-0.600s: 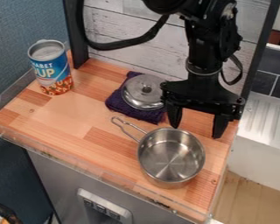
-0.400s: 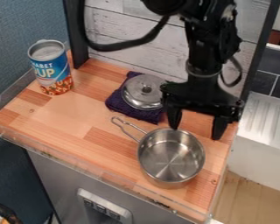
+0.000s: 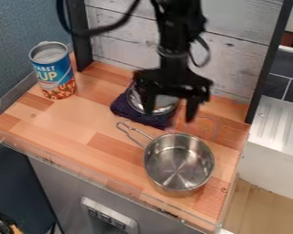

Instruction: Moved the can to the middle bottom part of the table

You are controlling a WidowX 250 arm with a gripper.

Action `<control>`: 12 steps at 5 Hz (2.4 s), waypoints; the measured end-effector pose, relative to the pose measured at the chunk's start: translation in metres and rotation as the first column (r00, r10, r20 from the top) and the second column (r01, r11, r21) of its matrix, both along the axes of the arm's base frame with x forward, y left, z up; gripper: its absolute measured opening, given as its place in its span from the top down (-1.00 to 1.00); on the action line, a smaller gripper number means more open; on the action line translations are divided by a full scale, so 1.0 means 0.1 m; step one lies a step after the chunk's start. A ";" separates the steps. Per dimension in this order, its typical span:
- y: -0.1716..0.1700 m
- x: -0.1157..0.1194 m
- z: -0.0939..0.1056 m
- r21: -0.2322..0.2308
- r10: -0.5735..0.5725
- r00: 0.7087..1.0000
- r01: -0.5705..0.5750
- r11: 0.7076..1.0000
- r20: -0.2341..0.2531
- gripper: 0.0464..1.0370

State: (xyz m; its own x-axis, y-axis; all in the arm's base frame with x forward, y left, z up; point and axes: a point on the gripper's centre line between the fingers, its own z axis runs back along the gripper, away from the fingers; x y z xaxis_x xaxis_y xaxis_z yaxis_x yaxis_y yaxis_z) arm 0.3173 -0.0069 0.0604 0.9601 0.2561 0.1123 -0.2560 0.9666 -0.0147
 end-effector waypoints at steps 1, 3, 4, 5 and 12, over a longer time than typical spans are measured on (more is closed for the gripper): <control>0.53 0.11 0.12 0.011 0.057 0.997 -0.058 0.998 0.047 -0.93; 1.34 0.28 0.40 0.077 0.068 0.987 -0.080 0.994 0.143 -0.93; 1.58 0.33 0.46 0.076 0.045 0.985 -0.058 0.995 0.165 -0.93; 1.90 0.25 0.35 0.075 0.064 0.984 -0.077 0.994 0.168 -0.93; 2.41 0.48 0.25 0.163 -0.050 0.977 0.016 0.987 0.206 -0.93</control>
